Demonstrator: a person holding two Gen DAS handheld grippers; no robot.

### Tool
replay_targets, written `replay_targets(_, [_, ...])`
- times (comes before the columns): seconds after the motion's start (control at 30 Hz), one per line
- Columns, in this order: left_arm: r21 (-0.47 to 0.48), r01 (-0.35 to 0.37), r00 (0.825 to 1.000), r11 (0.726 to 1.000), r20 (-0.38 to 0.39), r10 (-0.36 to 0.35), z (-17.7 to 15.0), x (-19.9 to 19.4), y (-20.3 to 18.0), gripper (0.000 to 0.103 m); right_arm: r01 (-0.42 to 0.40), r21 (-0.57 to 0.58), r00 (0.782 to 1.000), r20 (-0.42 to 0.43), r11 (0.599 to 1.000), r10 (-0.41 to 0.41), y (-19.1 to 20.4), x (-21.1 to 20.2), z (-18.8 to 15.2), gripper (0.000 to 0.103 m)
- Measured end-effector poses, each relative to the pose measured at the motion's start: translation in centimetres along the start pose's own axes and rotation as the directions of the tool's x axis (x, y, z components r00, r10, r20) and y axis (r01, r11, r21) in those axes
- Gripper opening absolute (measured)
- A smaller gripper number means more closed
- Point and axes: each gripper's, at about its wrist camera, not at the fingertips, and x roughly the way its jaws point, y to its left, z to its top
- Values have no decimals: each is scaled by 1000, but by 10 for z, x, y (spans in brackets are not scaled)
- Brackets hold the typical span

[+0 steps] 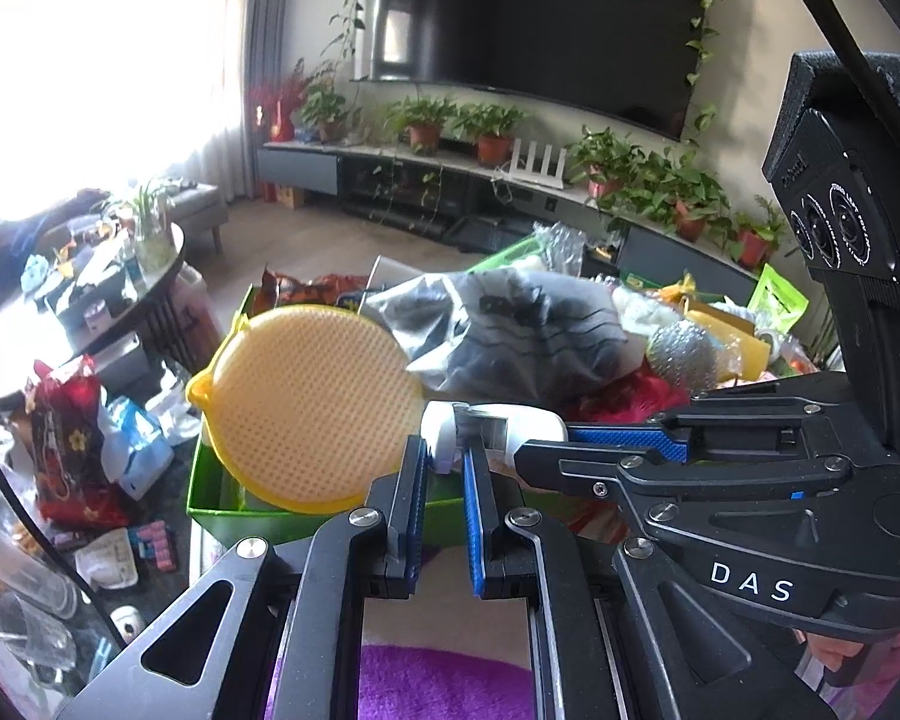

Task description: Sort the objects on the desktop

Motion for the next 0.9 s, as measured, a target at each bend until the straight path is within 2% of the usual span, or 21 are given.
replay_targets(0.17, [-29, -1, 1000, 1000, -7, 1, 0, 8, 6, 10, -25, 30, 1000, -11, 999, 25, -5, 9, 2, 14])
replay_targets(0.47, [-39, -18, 1000, 999, -8, 18, 2, 13, 9, 10, 2, 15, 1000, 12, 1000, -2, 0, 9, 4, 14])
replay_targets(0.63, [-74, -31, 1000, 997, -10, 30, 3, 17, 18, 10, 2, 4, 1000, 18, 1000, -2, 1, 12, 9, 14])
replay_targets(0.9, [-125, -35, 999, 992, -5, 35, 18, 27, 28, 10, -4, 34, 1000, 21, 999, 4, -5, 21, 25, 14])
